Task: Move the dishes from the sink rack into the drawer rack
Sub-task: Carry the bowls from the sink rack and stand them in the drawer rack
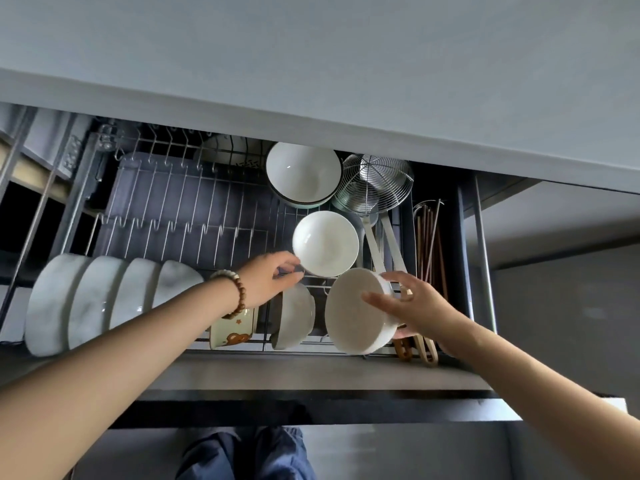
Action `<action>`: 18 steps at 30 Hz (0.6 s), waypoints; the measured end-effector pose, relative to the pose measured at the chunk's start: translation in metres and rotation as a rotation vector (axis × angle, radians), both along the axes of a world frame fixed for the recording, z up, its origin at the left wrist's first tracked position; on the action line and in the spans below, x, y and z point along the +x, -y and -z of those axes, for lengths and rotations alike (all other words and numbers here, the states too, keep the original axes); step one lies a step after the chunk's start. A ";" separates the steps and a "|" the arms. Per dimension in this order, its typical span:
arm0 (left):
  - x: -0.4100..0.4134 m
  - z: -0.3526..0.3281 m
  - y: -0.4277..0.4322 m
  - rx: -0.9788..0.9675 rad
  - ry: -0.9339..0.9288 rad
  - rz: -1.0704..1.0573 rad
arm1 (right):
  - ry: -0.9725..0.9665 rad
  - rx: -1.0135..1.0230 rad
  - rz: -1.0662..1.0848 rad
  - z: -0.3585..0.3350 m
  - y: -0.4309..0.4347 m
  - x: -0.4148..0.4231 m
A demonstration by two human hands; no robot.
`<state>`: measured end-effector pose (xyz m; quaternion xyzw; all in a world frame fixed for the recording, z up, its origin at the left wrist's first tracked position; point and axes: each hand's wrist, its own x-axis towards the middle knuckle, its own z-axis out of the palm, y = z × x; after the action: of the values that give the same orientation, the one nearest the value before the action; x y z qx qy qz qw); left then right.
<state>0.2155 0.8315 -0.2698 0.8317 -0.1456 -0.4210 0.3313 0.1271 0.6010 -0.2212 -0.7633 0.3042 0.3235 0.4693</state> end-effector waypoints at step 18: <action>-0.006 0.011 -0.015 0.044 -0.036 0.050 | -0.050 -0.317 -0.253 0.045 -0.048 0.014</action>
<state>0.2096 0.8462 -0.2810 0.8272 -0.1511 -0.4471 0.3049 0.1411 0.6493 -0.2666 -0.8515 0.2646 0.3467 0.2910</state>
